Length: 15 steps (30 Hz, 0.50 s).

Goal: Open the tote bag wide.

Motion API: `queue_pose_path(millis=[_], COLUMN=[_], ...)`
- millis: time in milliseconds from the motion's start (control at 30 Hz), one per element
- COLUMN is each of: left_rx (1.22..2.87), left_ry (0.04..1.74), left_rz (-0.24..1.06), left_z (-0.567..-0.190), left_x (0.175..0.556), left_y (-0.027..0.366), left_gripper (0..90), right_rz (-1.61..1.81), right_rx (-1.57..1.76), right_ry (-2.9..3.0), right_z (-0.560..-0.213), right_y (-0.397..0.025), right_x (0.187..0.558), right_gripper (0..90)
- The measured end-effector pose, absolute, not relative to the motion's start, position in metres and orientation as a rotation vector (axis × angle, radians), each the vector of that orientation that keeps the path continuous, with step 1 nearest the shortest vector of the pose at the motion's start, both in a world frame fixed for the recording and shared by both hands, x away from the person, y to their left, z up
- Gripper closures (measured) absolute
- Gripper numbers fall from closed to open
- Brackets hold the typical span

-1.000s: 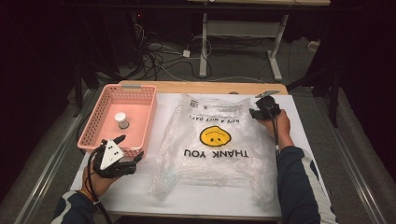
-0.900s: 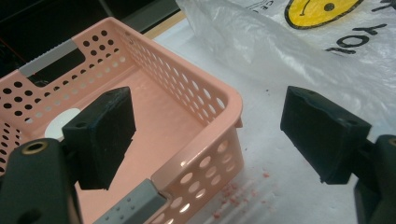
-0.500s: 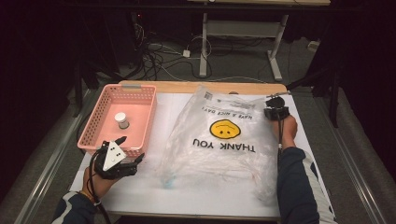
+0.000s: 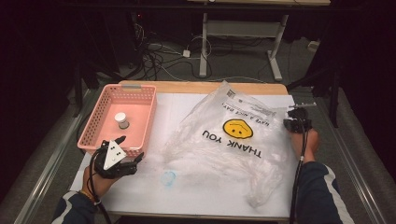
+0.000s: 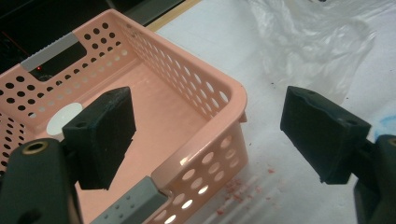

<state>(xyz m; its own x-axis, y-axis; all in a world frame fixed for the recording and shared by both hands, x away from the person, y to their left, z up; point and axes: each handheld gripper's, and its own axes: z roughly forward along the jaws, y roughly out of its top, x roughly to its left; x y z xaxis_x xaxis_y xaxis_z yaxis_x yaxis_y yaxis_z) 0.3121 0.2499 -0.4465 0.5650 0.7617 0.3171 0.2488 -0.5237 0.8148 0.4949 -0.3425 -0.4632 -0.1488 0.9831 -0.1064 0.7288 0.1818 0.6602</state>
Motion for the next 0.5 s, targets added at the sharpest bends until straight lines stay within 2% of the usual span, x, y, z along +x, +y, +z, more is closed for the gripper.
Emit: queue_pose_path(millis=[200,300,400,433,500], left_rx=[2.059,2.063,2.061,2.062,2.067], left_ry=[0.794,0.784,0.782,0.782,0.784], left_rz=[0.895,0.9,0.901,0.9,0.897], left_z=[-0.445,-0.445,-0.445,-0.445,-0.446], left_x=[0.311,0.31,0.31,0.31,0.31], left_y=[0.247,0.246,0.246,0.246,0.245], left_gripper=[17.7,17.7,17.7,17.7,17.7], right_rz=[0.708,0.715,0.759,0.802,0.909], right_rx=[1.52,1.424,1.373,1.294,1.217], right_ry=[2.016,2.033,2.016,1.998,2.005], right_z=[-0.456,-0.448,-0.438,-0.426,-0.414], right_y=[-0.331,-0.32,-0.315,-0.307,-0.298], right_x=[0.456,0.437,0.427,0.418,0.408], right_gripper=[85.1,69.7,64.9,58.3,58.2])
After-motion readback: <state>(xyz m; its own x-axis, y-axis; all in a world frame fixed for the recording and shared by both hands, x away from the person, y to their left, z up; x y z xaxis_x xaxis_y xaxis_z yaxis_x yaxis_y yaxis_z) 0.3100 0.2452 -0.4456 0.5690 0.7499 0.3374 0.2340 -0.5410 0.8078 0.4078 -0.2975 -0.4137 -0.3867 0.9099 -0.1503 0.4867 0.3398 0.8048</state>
